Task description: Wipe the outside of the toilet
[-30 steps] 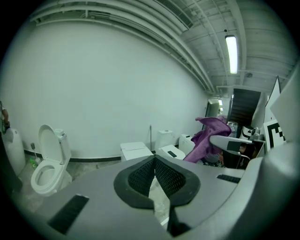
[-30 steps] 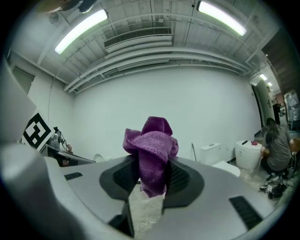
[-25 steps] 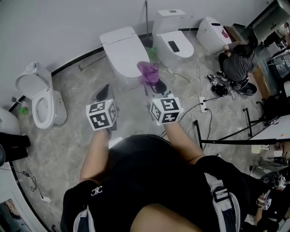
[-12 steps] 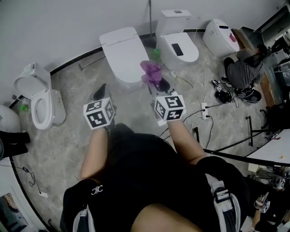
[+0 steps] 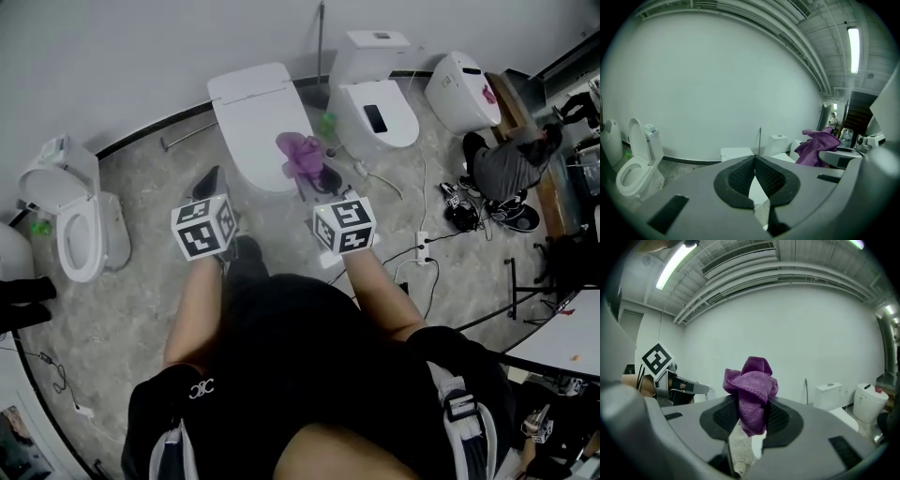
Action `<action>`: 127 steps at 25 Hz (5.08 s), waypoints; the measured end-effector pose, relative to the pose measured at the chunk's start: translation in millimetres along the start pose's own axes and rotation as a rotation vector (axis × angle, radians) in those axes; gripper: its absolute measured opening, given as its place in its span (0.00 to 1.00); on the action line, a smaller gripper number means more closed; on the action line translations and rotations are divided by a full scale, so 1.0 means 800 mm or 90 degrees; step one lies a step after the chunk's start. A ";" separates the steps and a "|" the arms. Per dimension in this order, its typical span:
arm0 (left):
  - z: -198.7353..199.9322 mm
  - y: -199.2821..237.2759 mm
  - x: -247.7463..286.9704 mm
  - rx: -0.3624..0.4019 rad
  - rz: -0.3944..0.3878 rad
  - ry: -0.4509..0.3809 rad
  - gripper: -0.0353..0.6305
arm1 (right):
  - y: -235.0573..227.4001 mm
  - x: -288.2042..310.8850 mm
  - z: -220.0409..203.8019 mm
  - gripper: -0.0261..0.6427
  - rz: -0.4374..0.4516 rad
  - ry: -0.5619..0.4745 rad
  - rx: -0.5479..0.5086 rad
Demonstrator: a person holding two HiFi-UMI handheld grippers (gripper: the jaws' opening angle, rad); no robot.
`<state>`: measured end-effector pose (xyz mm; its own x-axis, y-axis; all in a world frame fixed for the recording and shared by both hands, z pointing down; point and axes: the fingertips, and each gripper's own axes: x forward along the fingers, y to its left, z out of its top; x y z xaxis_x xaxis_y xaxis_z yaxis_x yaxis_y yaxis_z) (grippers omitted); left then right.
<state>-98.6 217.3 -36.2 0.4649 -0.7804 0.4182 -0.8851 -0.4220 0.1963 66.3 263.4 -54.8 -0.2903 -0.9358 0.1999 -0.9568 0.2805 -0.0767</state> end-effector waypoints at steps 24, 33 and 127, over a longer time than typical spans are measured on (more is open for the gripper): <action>0.158 0.235 0.380 -0.045 0.015 0.096 0.06 | -0.083 0.492 0.044 0.23 0.080 0.130 -0.010; 0.130 0.249 0.471 -0.079 0.072 0.129 0.06 | -0.141 0.571 -0.025 0.23 0.148 0.194 -0.005; -0.144 0.179 0.865 -0.148 0.128 0.239 0.06 | -0.578 1.020 -0.412 0.20 0.110 0.475 0.022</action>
<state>93.8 -329.6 383.2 0.2814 -0.5971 0.7512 -0.9582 -0.1321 0.2540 266.2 -559.6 465.7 -0.3817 -0.4837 0.7876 -0.8991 0.3921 -0.1949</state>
